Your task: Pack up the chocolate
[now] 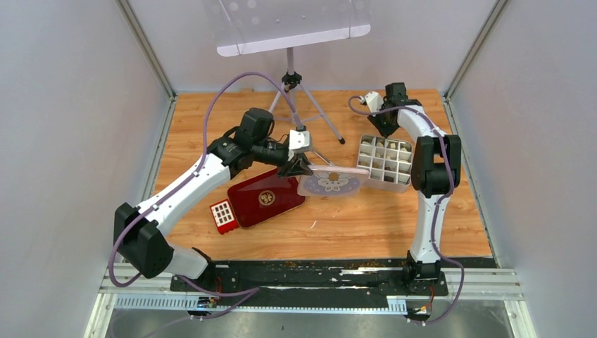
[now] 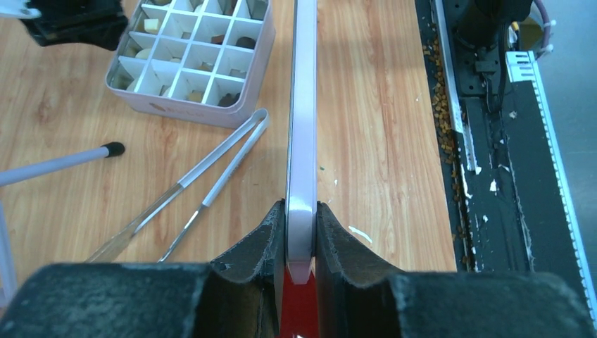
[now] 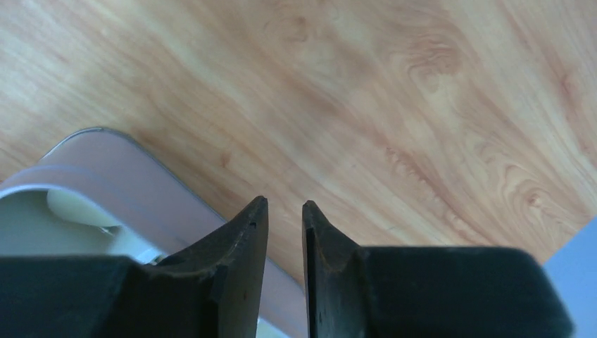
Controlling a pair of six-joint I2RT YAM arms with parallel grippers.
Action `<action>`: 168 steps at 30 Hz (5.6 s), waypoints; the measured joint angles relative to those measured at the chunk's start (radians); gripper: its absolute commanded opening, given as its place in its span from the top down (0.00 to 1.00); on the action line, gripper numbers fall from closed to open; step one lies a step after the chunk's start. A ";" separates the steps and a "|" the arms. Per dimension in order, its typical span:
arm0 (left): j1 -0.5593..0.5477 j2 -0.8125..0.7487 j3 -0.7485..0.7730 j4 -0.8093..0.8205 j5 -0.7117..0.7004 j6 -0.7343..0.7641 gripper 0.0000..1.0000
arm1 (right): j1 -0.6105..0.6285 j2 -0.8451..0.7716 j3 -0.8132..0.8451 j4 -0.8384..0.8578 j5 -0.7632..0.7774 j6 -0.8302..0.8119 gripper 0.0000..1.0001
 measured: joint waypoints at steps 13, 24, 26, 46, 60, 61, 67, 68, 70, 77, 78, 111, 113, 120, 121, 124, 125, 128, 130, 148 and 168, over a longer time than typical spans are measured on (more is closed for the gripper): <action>0.056 0.000 -0.005 0.168 0.106 -0.258 0.87 | 0.052 -0.158 -0.242 -0.256 -0.199 0.087 0.70; 0.035 0.129 -0.024 0.500 0.296 -0.609 0.88 | -0.243 -0.425 -0.209 -0.309 -0.405 0.201 0.64; 0.004 0.210 -0.008 0.634 0.327 -0.743 0.89 | -0.372 -0.489 -0.214 -0.310 -0.437 0.218 0.64; -0.095 0.949 0.570 0.866 0.287 -1.322 0.83 | -0.621 -0.896 -0.608 -0.463 -0.585 0.122 0.55; -0.092 1.065 0.674 0.756 0.157 -1.272 0.50 | -0.617 -0.783 -0.657 -0.651 -0.688 0.013 0.12; -0.092 1.070 0.682 0.754 0.142 -1.265 0.30 | -0.617 -0.772 -0.657 -0.661 -0.689 0.012 0.11; -0.082 1.099 0.743 0.724 0.016 -1.210 0.00 | -0.606 -0.752 -0.657 -0.661 -0.661 0.073 0.12; -0.080 1.103 0.754 0.721 0.003 -1.203 0.00 | -0.603 -0.744 -0.657 -0.655 -0.652 0.091 0.12; -0.072 1.108 0.785 0.682 -0.036 -1.167 0.00 | -0.598 -0.718 -0.657 -0.630 -0.617 0.135 0.14; -0.034 0.993 0.706 0.441 -0.203 -0.940 0.00 | -0.592 -0.594 -0.657 -0.569 -0.515 0.209 0.31; -0.033 0.939 0.632 0.417 -0.214 -0.911 0.00 | -0.591 -0.585 -0.657 -0.564 -0.513 0.212 0.33; -0.133 0.878 0.444 0.238 -0.050 -0.868 0.45 | -0.484 -0.364 -0.537 -0.494 -0.579 0.296 0.67; -0.131 0.878 0.444 0.238 -0.059 -0.872 0.44 | -0.478 -0.353 -0.520 -0.493 -0.578 0.302 0.67; -0.106 0.876 0.518 0.130 -0.207 -0.791 0.00 | -0.457 -0.320 -0.481 -0.488 -0.578 0.351 0.69; -0.101 0.870 0.521 0.114 -0.238 -0.777 0.00 | -0.453 -0.315 -0.478 -0.487 -0.578 0.357 0.69; -0.088 0.846 0.520 0.059 -0.320 -0.757 0.00 | -0.442 -0.307 -0.465 -0.485 -0.578 0.378 0.68; -0.087 0.837 0.517 0.053 -0.340 -0.758 0.00 | -0.439 -0.304 -0.460 -0.482 -0.576 0.385 0.66; -0.089 0.793 0.484 0.045 -0.421 -0.760 0.00 | -0.431 -0.298 -0.444 -0.468 -0.571 0.408 0.55; -0.103 0.770 0.487 0.018 -0.529 -0.762 0.00 | -0.425 -0.293 -0.434 -0.460 -0.558 0.414 0.50; -0.135 0.715 0.399 0.194 -0.285 -0.886 0.40 | -0.465 -0.392 -0.538 -0.481 -0.510 0.332 0.57; -0.154 0.799 0.450 0.167 -0.235 -0.829 0.58 | -0.440 -0.321 -0.533 -0.570 -0.607 0.286 0.71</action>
